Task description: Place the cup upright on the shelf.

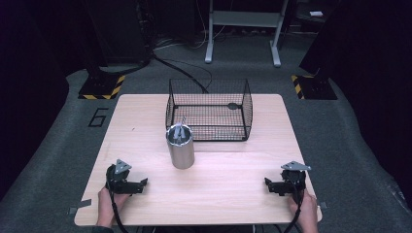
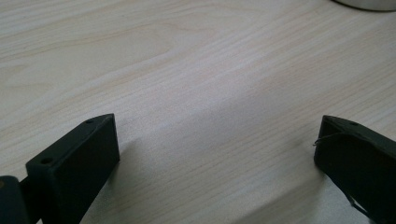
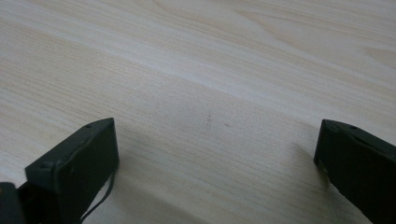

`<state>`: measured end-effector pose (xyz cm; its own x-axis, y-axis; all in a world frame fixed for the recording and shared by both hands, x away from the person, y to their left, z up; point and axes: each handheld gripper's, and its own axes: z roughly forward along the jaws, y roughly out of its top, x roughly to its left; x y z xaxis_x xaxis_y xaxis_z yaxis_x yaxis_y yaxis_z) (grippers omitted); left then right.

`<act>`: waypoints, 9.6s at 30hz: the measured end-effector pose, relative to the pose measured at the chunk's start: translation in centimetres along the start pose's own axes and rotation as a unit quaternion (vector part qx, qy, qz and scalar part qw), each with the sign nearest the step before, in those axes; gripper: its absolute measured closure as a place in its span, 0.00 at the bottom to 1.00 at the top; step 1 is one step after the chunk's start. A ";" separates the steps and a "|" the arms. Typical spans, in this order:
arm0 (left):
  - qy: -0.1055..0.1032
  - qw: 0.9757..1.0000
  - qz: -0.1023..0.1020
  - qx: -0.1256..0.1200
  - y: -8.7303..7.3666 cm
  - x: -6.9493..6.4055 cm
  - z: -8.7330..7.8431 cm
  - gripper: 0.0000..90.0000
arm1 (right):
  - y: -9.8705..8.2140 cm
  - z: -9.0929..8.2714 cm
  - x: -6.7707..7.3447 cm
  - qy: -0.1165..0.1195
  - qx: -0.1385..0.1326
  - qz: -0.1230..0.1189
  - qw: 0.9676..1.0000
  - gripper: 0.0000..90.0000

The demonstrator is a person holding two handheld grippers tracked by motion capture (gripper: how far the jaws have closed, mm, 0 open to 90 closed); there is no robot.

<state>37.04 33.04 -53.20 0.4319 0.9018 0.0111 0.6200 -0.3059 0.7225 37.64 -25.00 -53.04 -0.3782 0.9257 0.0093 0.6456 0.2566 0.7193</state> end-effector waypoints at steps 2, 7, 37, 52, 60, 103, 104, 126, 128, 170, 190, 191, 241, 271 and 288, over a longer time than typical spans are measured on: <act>-0.001 1.000 0.001 0.002 0.0 0.0 0.0 0.00 | 0.0 0.0 0.0 0.000 0.000 0.000 1.000 0.00; -0.003 1.000 0.001 0.004 0.0 0.0 -0.1 0.00 | 0.0 0.0 0.0 0.000 0.000 0.000 1.000 0.00; -0.028 0.999 0.013 -0.024 1.1 -0.9 -1.1 0.00 | 0.0 0.0 0.0 0.000 0.000 -0.001 1.000 0.00; -0.069 0.995 0.043 -0.059 4.6 -3.1 -2.2 0.00 | 0.0 0.0 -0.1 0.000 0.002 -0.008 1.000 0.00; -0.092 0.992 0.050 -0.070 5.8 -4.1 -2.2 0.00 | 0.0 0.0 -0.1 -0.001 0.002 -0.008 1.000 0.00; -0.153 0.977 0.057 -0.139 14.6 -6.9 0.2 0.00 | 0.1 0.1 -0.1 -0.002 -0.001 -0.003 1.000 0.00; -0.157 0.977 0.057 -0.136 14.7 -6.9 0.4 0.00 | 0.1 0.1 -0.1 -0.002 -0.001 -0.003 1.000 0.00; -0.150 0.974 0.045 -0.164 15.6 -8.1 2.5 0.00 | 0.1 0.1 -0.1 -0.002 0.000 -0.002 1.000 0.00; -0.144 0.975 0.054 -0.162 15.6 -8.1 2.6 0.01 | 0.1 0.1 0.0 -0.002 0.000 0.000 1.000 0.00; -0.145 0.972 0.074 -0.172 16.2 -8.1 0.4 0.04 | 0.1 0.1 -0.1 -0.002 -0.001 -0.003 1.000 0.00; -0.162 0.966 0.075 -0.186 18.2 -7.6 -2.0 0.04 | 0.1 0.1 -0.1 -0.003 -0.002 -0.005 1.000 0.00; -0.163 0.966 0.073 -0.188 18.3 -7.6 -2.0 0.04 | 0.1 0.1 -0.1 -0.003 -0.002 -0.003 1.000 0.00; -0.194 0.955 0.099 -0.201 25.2 -7.7 -5.1 0.04 | 0.1 0.2 -0.1 -0.003 -0.004 0.000 1.000 0.00; -0.177 0.956 0.107 -0.208 30.1 -8.3 -4.4 0.04 | 0.1 0.2 -0.1 -0.003 -0.003 -0.002 1.000 0.00; -0.166 0.959 0.097 -0.206 32.4 -8.1 -2.8 0.04 | 0.1 0.1 -0.1 -0.003 -0.002 -0.004 1.000 0.00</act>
<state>51.82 16.68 -27.93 0.7406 0.6719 0.0022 0.2238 -0.2498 0.9421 37.86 -25.06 -53.05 -0.3794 0.9252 -0.0012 0.6400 0.2634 0.7218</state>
